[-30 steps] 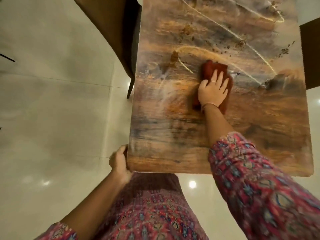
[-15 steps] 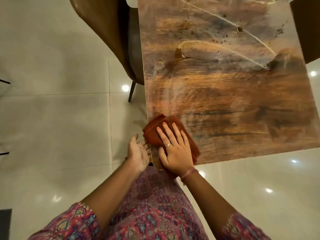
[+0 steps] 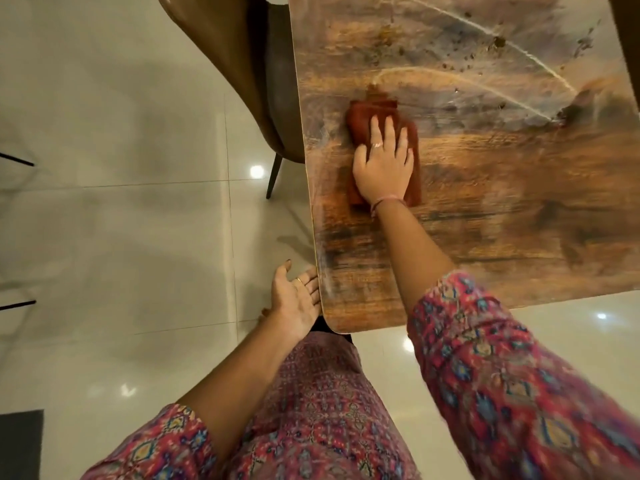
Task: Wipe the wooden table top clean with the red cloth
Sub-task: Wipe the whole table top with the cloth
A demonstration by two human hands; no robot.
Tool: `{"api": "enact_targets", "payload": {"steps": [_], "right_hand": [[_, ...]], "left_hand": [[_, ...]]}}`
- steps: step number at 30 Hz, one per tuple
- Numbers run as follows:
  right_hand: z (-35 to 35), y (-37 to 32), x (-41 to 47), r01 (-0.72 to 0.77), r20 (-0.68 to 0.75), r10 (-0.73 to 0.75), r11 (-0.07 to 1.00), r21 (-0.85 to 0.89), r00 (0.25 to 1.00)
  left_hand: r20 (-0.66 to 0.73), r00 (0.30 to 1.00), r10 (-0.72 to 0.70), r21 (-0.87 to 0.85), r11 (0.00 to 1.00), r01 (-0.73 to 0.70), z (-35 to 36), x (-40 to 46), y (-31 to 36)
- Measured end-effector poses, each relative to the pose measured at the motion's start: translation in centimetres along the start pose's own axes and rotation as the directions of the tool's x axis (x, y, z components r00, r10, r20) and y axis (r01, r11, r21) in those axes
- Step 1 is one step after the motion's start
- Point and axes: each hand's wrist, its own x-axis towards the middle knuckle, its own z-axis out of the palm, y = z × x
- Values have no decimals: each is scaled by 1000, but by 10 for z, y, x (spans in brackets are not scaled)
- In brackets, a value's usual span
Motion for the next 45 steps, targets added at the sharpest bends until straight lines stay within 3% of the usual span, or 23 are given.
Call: {"api": "enact_targets", "payload": {"steps": [4, 9, 17, 24, 34, 40, 45], "right_hand": [[11, 2, -136, 208, 14, -208, 978, 25, 978], [23, 29, -252, 264, 99, -263, 965, 0, 960], [21, -23, -134, 251, 44, -252, 968, 22, 967], [15, -67, 2, 275, 94, -276, 961, 22, 957], [15, -120, 140, 219, 82, -222, 975, 44, 972], [10, -127, 146, 184, 97, -188, 982, 47, 977], [15, -98, 23, 77, 10, -78, 996, 54, 997]], "left_hand": [[31, 999, -26, 31, 999, 25, 1, 4, 6], [34, 998, -47, 39, 998, 46, 6, 7, 30], [73, 997, 26, 83, 996, -33, 20, 11, 66], [74, 992, 98, 122, 987, -106, 54, 15, 106], [139, 990, 19, 227, 973, -51, 75, 29, 169], [153, 988, 3, 242, 970, -40, 82, 38, 193], [137, 991, 0, 252, 967, -35, 99, 37, 215]]}}
